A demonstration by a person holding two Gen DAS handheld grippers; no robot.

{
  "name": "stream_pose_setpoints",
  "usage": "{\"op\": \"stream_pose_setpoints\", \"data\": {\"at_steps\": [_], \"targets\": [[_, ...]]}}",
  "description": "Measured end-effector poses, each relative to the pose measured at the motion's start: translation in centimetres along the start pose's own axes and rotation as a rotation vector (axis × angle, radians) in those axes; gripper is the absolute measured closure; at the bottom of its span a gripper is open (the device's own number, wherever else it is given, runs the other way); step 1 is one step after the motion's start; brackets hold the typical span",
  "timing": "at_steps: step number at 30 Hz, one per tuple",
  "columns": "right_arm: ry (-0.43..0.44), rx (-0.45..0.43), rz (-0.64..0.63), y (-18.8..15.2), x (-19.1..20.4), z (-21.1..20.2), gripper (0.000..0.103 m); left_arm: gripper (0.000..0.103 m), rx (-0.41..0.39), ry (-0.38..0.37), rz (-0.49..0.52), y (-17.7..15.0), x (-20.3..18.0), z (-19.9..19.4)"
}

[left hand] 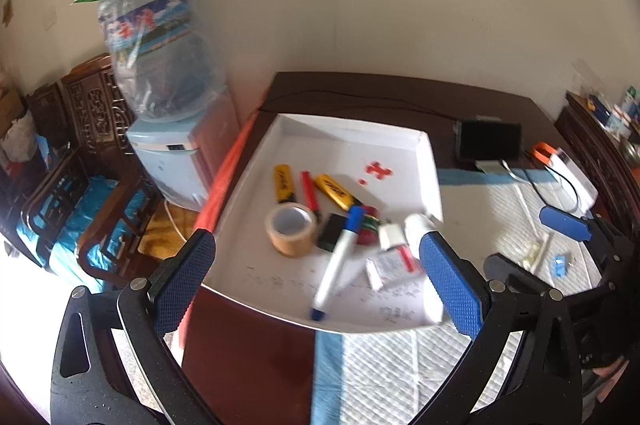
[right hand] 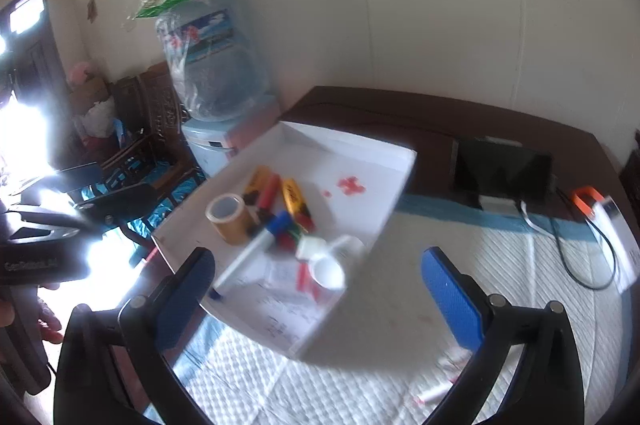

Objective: Organize rigid objects
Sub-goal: 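Lift both open tools away from the tray toward the pad, then grasp the cartoon sticker with the left gripper while the right gripper grasps the blue binder clip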

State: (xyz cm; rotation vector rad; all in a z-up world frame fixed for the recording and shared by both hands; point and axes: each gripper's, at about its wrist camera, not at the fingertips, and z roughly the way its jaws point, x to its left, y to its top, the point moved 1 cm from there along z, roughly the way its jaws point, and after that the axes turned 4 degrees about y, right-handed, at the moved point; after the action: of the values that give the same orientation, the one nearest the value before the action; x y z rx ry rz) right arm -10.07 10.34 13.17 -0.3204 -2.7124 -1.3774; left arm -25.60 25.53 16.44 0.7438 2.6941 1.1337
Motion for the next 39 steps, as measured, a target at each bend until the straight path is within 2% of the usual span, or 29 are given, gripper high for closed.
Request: {"op": "stream_pose_setpoints", "data": {"at_steps": [4, 10, 12, 15, 18, 20, 22, 24, 28, 31, 34, 36, 38, 39], "targets": [[-0.048, 0.009, 0.058, -1.5, -3.7, -1.4, 0.000, 0.000, 0.026, -0.045, 0.039, -0.4, -3.4, 0.4], [-0.202, 0.031, 0.182, -5.3, -13.0, -4.1, 0.000, 0.000, 0.088, -0.147, 0.128, -1.3, -9.9, 1.9], [-0.232, 0.047, 0.199, -6.6, -15.4, -4.6, 0.000, 0.000, 0.120, -0.176, 0.177, -1.9, -12.5, 3.1], [-0.240, 0.115, 0.169, -9.1, -18.3, -5.0, 0.000, 0.000, 0.193, -0.214, 0.248, -3.1, -15.4, 5.1], [-0.210, 0.156, 0.130, -11.2, -19.3, -5.3, 0.001, 0.000, 0.240, -0.240, 0.302, -4.1, -17.7, 6.8], [-0.190, 0.174, 0.115, -11.9, -19.6, -5.2, 0.010, 0.000, 0.262, -0.262, 0.310, -4.2, -18.7, 7.8], [-0.182, 0.195, 0.100, -12.3, -20.0, -4.9, 0.025, 0.004, 0.287, -0.278, 0.316, -4.2, -19.5, 8.8], [-0.154, 0.209, 0.091, -12.2, -20.0, -4.4, 0.029, 0.014, 0.305, -0.295, 0.338, -4.3, -20.1, 9.4], [-0.112, 0.231, 0.050, -12.0, -19.6, -3.0, 0.032, 0.024, 0.325, -0.314, 0.403, -4.8, -21.6, 10.4], [-0.106, 0.251, 0.037, -12.1, -19.6, -1.8, 0.039, 0.033, 0.343, -0.312, 0.415, -4.9, -22.2, 11.3], [-0.117, 0.256, -0.010, -12.0, -19.1, -1.2, 0.039, 0.037, 0.349, -0.326, 0.420, -4.6, -22.5, 11.8], [-0.126, 0.262, -0.039, -12.0, -18.8, -0.9, 0.039, 0.046, 0.345, -0.325, 0.428, -4.4, -22.5, 11.9], [-0.129, 0.264, -0.059, -11.9, -18.6, -0.8, 0.047, 0.053, 0.334, -0.333, 0.428, -4.3, -22.6, 11.9], [-0.129, 0.265, -0.061, -11.8, -18.7, -0.7, 0.055, 0.053, 0.337, -0.341, 0.432, -4.4, -22.7, 11.9]]}}
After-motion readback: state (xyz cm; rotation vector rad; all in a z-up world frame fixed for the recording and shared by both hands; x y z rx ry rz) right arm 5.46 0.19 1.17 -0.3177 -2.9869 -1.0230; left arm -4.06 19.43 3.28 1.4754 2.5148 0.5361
